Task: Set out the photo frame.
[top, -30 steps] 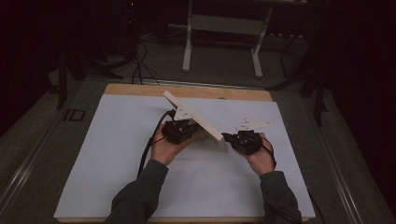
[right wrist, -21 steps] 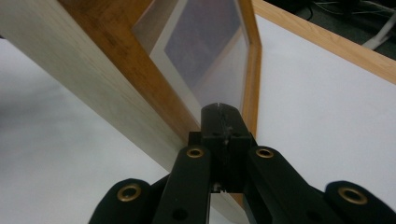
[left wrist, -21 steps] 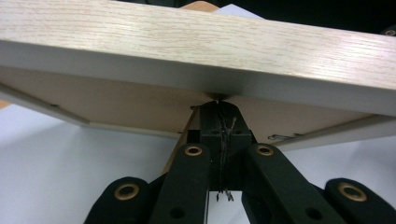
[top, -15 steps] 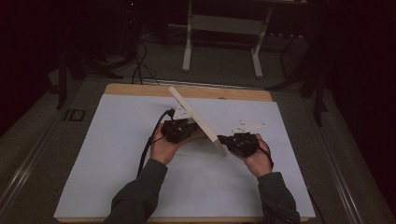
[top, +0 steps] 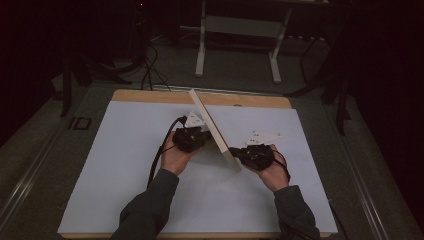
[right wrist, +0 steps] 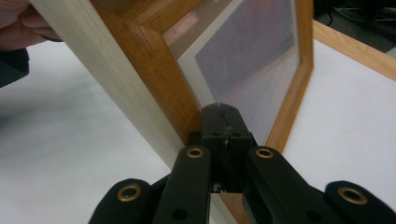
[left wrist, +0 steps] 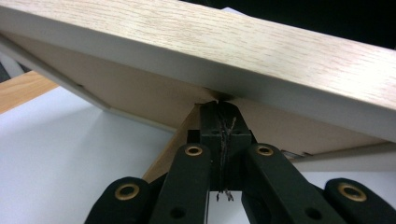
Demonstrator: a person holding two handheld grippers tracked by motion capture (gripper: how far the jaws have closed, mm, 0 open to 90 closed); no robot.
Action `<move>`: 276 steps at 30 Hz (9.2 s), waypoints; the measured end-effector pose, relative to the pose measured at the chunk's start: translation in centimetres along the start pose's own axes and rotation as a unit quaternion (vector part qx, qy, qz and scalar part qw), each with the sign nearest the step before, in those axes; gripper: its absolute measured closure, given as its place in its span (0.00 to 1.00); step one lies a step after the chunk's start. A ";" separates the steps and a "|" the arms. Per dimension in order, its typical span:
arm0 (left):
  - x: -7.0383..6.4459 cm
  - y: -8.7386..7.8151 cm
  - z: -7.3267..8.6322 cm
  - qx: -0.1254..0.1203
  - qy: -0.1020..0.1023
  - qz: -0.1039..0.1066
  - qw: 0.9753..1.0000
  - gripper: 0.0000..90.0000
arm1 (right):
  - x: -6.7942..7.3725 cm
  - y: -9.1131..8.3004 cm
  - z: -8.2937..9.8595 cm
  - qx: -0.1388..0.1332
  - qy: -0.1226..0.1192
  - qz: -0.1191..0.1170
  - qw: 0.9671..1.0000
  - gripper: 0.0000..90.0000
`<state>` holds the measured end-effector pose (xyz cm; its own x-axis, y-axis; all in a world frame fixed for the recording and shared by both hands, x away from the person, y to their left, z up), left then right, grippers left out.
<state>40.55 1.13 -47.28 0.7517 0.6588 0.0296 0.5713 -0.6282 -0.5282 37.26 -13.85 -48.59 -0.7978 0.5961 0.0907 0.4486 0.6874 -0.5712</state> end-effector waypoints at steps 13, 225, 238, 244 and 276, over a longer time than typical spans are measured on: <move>-1.4 -0.6 0.0 0.009 0.024 0.010 1.000 1.00 | 0.4 0.1 0.0 0.003 -0.007 -0.003 1.000 1.00; 4.2 -6.6 2.2 -0.070 -0.075 0.042 0.994 0.75 | -5.1 0.1 -0.5 -0.014 0.057 0.097 0.994 0.79; 3.2 -8.6 4.2 -0.077 -0.076 -0.016 0.994 0.68 | -7.9 -0.1 -1.3 -0.025 0.087 0.121 0.989 0.76; 2.7 -8.7 4.1 -0.072 -0.071 -0.005 0.995 0.76 | -8.7 -0.1 -1.5 -0.028 0.095 0.127 0.987 0.72; 7.3 -7.9 3.4 -0.040 -0.035 -0.070 0.996 0.74 | -10.4 2.2 -3.3 -0.029 0.123 0.109 0.986 0.45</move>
<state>40.40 12.28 -45.81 0.6397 0.7678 0.0365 0.6951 -0.5576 -0.4538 47.85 -17.13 -48.10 -0.5611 0.8101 0.1700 0.6269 0.5500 -0.5518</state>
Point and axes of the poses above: each handheld gripper's, and its own axes: y roughly forward along the jaws, z roughly out of its underside, x roughly to its left, the point moved 7 cm from there along y, roughly forward along the jaws, and after that the axes turned 6 degrees about y, right-handed, at the moved point
